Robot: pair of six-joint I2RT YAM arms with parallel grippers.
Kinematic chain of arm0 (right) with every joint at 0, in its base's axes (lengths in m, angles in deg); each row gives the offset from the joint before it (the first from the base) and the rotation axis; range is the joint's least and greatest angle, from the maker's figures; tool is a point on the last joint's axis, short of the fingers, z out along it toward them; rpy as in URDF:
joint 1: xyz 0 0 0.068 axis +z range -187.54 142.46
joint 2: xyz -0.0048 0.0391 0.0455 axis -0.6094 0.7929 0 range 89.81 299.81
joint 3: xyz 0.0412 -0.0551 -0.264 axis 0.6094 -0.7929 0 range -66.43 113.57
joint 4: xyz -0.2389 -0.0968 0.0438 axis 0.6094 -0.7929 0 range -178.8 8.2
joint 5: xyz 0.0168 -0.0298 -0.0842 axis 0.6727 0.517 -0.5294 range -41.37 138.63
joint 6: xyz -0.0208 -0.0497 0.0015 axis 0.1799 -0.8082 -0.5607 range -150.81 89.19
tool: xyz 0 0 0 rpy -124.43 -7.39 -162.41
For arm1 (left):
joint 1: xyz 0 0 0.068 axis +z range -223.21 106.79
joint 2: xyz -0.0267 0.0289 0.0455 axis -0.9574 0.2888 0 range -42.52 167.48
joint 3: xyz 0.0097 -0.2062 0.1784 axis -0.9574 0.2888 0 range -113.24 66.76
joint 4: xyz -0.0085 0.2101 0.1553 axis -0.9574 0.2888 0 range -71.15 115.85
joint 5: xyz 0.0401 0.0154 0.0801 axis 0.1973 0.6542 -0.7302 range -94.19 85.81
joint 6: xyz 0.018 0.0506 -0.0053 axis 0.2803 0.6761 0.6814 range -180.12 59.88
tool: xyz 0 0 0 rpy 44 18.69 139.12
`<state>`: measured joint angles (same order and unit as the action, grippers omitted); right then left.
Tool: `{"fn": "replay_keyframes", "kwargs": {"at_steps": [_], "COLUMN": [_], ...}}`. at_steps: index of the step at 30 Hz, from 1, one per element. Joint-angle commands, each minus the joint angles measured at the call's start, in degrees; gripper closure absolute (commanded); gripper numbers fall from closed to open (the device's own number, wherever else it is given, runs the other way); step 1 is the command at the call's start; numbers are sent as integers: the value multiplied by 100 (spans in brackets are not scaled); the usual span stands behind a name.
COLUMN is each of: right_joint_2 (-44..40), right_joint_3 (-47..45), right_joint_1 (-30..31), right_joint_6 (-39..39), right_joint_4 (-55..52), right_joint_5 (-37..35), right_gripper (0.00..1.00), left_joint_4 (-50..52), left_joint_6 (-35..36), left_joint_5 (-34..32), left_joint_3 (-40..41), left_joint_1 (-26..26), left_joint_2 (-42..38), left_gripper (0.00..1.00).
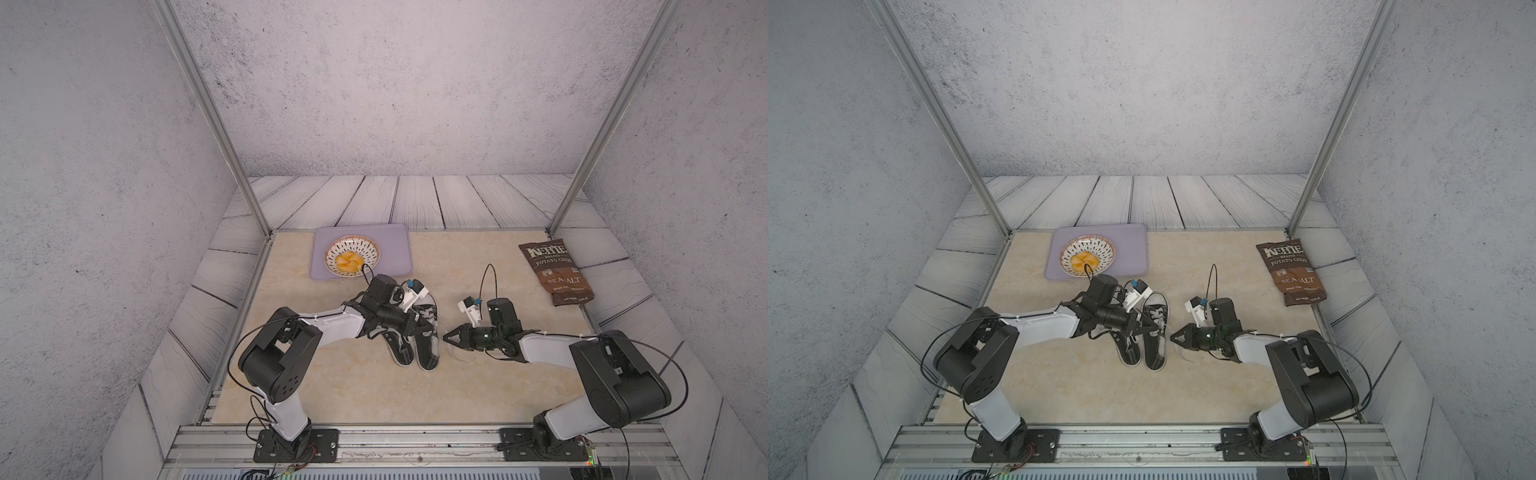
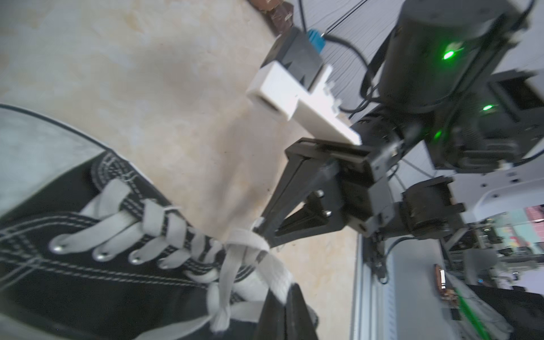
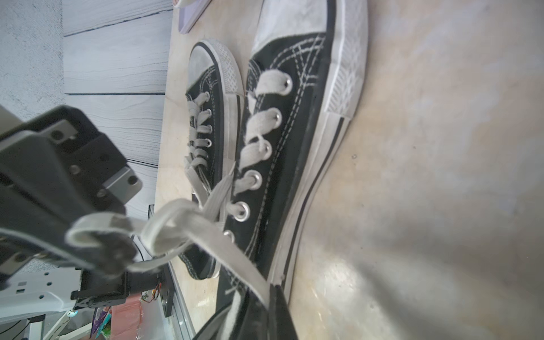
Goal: Tie the shoes
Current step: Tie the shoelace on the shoe.
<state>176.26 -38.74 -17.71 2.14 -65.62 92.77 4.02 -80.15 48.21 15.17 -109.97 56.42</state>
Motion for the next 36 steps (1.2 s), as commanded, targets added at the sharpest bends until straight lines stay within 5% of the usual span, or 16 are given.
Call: {"fn": "replay_keyframes", "kwargs": {"at_steps": [1, 7, 16, 23, 36], "right_joint_2": [-41, -118, -814, -912, -1069], "right_joint_3": [149, 252, 436, 697, 739], "right_joint_1": [-15, -25, -20, -32, -120], "right_joint_6": [-164, -241, -363, -368, 80], "right_joint_4": [-210, -621, -2041, -2915, -3576], "right_joint_5": [-195, -580, -2089, -3071, -4409], "right_gripper": [97, 99, 100, 100, 100], "left_joint_4": [-1060, -969, 1965, 3767, 4218], "left_joint_6": [-1067, -1433, -710, -35, -77], "left_joint_5": [587, 578, -277, -1758, -3084], "left_joint_3": [110, 167, 375, 186, 450], "left_joint_1": [28, 45, 554, 720, 766], "left_joint_2": [-145, -348, -1380, -1835, -2128], "left_gripper": [94, 95, 99, 100, 100]}}
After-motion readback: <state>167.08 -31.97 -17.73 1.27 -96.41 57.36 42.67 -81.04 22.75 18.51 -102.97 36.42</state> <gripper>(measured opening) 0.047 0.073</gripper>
